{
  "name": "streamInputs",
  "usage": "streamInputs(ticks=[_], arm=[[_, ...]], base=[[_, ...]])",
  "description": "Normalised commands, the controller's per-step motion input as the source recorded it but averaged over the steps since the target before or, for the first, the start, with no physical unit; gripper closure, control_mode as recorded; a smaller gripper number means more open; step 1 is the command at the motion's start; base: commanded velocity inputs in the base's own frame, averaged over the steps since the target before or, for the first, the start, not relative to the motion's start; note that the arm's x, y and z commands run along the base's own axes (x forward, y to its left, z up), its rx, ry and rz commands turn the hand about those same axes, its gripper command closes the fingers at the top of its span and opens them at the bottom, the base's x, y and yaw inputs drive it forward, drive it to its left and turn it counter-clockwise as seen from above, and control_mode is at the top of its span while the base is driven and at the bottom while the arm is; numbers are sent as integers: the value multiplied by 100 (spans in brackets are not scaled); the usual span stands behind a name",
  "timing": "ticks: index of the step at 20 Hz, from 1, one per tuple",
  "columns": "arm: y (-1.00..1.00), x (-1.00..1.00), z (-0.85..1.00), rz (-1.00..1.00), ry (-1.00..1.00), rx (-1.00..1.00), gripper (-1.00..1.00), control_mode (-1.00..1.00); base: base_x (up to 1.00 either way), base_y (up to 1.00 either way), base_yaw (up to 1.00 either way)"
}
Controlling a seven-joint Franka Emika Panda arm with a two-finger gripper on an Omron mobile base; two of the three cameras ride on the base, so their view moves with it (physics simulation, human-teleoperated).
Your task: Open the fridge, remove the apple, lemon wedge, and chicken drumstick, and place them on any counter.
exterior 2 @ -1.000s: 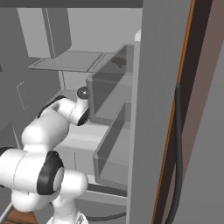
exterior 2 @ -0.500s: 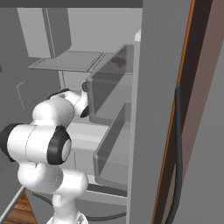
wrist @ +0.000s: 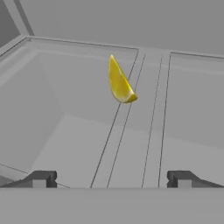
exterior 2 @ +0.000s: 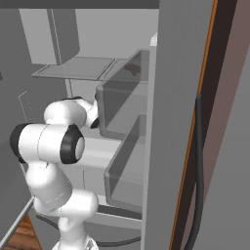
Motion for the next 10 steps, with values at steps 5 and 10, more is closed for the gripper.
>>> streamInputs(ticks=[5, 10], arm=[[7, 29, -4, 4, 0, 0, -100, -100], [4, 39, -5, 3, 0, 0, -100, -100]], base=[[0, 0, 0], [0, 0, 0]])
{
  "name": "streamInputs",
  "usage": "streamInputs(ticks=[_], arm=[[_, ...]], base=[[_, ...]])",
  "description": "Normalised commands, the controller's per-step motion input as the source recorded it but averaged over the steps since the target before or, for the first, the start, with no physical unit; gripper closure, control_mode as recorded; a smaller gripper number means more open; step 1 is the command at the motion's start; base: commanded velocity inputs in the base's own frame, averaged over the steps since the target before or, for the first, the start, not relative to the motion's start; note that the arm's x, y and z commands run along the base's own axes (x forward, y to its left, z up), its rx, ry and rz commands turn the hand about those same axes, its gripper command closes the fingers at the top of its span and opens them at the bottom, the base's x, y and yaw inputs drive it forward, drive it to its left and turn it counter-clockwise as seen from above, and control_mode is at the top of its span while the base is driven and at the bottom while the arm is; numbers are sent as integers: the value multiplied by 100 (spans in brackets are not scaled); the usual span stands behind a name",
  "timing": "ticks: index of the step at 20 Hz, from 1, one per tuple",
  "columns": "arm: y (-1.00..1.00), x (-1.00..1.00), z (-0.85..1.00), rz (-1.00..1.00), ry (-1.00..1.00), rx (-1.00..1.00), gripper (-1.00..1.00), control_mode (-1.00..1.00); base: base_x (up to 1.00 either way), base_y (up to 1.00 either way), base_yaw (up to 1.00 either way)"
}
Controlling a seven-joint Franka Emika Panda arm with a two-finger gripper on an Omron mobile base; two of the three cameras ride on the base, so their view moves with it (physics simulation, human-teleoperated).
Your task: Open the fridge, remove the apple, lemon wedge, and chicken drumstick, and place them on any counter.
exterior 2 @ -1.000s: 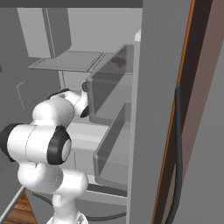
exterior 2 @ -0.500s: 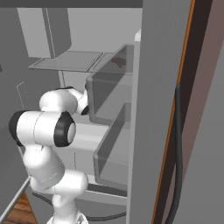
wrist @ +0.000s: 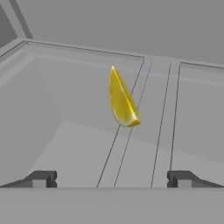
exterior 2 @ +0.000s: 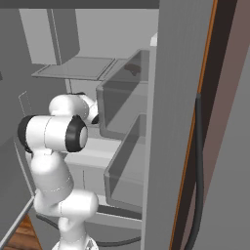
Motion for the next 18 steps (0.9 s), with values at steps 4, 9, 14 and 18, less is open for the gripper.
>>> streamInputs(ticks=[4, 9, 14, 18], arm=[[5, 46, -6, 3, 0, 0, -100, -100], [9, 39, -12, 1, 0, 0, -100, -100], [12, 40, -19, 1, 0, 0, -100, -100], [3, 46, -16, 4, 0, 0, -100, -100]], base=[[0, 0, 0], [0, 0, 0], [0, 0, 0], [0, 0, 0]])
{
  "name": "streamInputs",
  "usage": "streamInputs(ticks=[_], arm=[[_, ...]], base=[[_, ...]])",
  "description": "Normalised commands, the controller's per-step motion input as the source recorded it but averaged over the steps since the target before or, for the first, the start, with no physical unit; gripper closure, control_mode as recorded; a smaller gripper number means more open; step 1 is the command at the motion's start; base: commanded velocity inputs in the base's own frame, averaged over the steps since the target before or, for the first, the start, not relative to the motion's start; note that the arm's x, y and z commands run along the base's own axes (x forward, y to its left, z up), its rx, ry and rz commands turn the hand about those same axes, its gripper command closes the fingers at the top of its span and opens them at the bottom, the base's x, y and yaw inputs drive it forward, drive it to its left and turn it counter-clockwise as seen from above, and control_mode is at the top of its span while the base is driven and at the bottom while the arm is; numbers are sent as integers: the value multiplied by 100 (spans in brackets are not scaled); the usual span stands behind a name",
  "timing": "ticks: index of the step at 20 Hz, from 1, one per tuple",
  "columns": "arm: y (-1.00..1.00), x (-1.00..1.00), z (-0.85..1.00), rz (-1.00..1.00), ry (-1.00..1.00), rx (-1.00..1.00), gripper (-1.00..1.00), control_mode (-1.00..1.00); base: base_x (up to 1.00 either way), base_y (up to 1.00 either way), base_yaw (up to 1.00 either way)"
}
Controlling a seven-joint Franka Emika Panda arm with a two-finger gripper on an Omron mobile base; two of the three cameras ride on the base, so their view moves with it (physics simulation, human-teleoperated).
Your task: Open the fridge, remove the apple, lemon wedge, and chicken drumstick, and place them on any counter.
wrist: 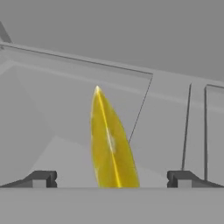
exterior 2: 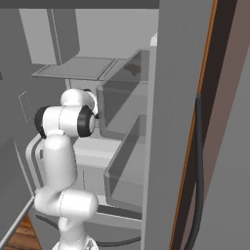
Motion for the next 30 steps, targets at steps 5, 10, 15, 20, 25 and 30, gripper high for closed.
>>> streamInputs(ticks=[5, 10, 15, 20, 25, 30], arm=[[0, 43, -16, 2, 0, 0, -100, -100], [8, 9, -39, 3, 0, 0, -100, -100], [31, 18, -39, 4, 0, 0, -100, -100], [40, 14, -51, 4, 0, 0, 100, -100], [28, 12, -53, 5, 0, 0, 100, -100], [7, 7, -39, 2, 0, 0, 100, -100]], base=[[0, 0, 0], [0, 0, 0], [0, 0, 0], [0, 0, 0], [0, 0, 0], [0, 0, 0]])
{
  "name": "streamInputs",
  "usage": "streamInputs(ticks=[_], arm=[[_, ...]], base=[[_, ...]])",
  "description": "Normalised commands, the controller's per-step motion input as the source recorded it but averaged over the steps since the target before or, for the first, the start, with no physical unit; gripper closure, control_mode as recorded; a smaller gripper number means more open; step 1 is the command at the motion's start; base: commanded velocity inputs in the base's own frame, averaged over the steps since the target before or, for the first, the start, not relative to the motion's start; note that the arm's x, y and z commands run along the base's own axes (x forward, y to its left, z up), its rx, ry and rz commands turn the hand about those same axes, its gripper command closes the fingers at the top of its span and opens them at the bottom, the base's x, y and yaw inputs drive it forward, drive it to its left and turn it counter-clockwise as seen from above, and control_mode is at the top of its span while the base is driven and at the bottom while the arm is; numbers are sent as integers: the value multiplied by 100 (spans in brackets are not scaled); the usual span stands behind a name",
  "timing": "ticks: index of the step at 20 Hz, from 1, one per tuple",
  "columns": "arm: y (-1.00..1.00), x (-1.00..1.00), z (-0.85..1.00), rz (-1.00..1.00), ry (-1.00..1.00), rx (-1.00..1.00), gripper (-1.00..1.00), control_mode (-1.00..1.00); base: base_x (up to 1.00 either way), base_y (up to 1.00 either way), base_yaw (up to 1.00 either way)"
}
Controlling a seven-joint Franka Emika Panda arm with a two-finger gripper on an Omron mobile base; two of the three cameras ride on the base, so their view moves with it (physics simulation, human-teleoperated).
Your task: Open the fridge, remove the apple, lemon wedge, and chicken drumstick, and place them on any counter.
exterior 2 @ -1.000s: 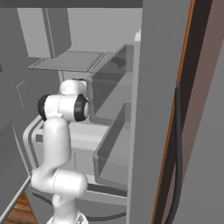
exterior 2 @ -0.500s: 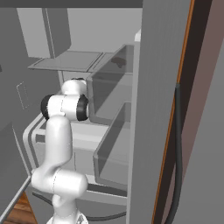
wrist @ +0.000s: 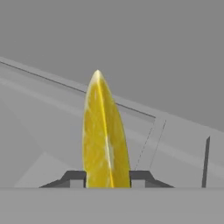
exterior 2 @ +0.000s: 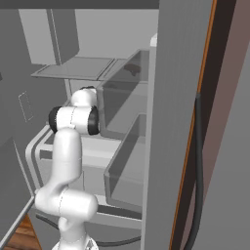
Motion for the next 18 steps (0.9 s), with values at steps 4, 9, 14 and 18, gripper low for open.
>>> streamInputs(ticks=[4, 9, 14, 18], arm=[[0, 0, -43, 0, 0, 0, 100, -100], [0, -10, -22, 0, 0, 0, 100, -100], [0, -37, -3, 0, 0, 0, 100, -100], [0, -72, 0, 0, 0, 0, 100, -100]], base=[[0, 0, 0], [0, 0, 0], [0, 0, 0], [0, 0, 0]])
